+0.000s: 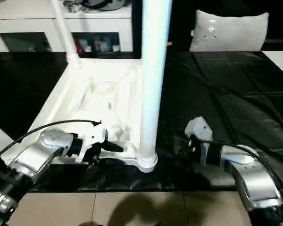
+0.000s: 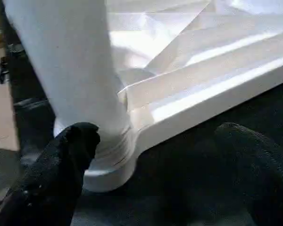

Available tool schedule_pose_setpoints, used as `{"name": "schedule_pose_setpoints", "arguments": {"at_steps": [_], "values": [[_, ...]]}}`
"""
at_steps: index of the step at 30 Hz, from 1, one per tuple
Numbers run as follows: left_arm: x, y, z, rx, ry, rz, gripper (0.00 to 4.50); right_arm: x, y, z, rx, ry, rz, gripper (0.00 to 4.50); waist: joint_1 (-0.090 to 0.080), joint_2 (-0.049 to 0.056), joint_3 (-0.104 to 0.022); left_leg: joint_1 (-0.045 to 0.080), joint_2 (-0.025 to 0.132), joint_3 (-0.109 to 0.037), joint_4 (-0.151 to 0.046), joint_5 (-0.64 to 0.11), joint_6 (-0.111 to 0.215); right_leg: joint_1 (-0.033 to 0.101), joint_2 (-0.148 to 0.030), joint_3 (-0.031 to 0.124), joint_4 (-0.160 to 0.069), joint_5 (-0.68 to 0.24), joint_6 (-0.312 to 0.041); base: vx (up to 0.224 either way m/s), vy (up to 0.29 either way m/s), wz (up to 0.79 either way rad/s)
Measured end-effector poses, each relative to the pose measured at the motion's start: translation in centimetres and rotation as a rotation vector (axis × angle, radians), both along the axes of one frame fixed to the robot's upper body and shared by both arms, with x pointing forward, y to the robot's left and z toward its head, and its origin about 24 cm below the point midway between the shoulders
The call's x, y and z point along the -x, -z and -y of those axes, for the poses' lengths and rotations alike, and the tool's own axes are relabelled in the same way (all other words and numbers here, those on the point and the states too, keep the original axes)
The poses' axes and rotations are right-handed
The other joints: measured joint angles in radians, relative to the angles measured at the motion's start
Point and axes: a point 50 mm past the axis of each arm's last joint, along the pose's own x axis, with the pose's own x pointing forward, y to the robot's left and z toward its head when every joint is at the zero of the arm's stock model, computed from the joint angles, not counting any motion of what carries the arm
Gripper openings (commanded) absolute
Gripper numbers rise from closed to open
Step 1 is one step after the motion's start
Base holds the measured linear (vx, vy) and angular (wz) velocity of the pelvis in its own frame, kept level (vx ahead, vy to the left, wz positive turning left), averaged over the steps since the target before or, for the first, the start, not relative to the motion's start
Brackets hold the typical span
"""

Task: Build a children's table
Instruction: Rotate table base, then rotate leg to tighten

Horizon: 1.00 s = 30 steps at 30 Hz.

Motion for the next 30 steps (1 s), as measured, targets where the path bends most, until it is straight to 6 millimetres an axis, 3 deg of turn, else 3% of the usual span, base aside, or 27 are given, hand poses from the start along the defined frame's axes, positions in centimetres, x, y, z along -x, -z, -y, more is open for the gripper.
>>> {"name": "schedule_pose_setpoints", "arguments": {"at_steps": [7,22,30], "values": [[-0.22,0.05,-0.2,-0.011,0.016,0.001,1.48,0.76,-0.29,-0.37,-0.008,-0.076,-0.059,4.5,0.014,0.0,0.0,0.002,0.0,0.0,0.0,0.0,0.0,0.002,0.0,0.0,0.0,0.0,0.0,0.0,0.0,0.0],[0.02,0.07,-0.14,-0.048,0.084,0.023,0.27,0.78,-0.36,-0.62,-0.033,-0.082,-0.095,4.5,0.014,0.002,-0.001,0.003,0.0,0.0,0.0,0.0,0.0,0.003,0.0,0.0,0.0,0.0,0.0,0.0,0.0,0.0],[0.08,0.08,-0.13,-0.056,0.1,0.024,0.08,0.92,-0.16,-0.92,-0.043,-0.106,-0.126,4.5,0.013,0.003,-0.002,0.003,0.0,0.0,0.0,0.0,0.0,0.003,0.0,0.0,-0.001,0.0,0.0,0.0,0.0,0.0]]}}
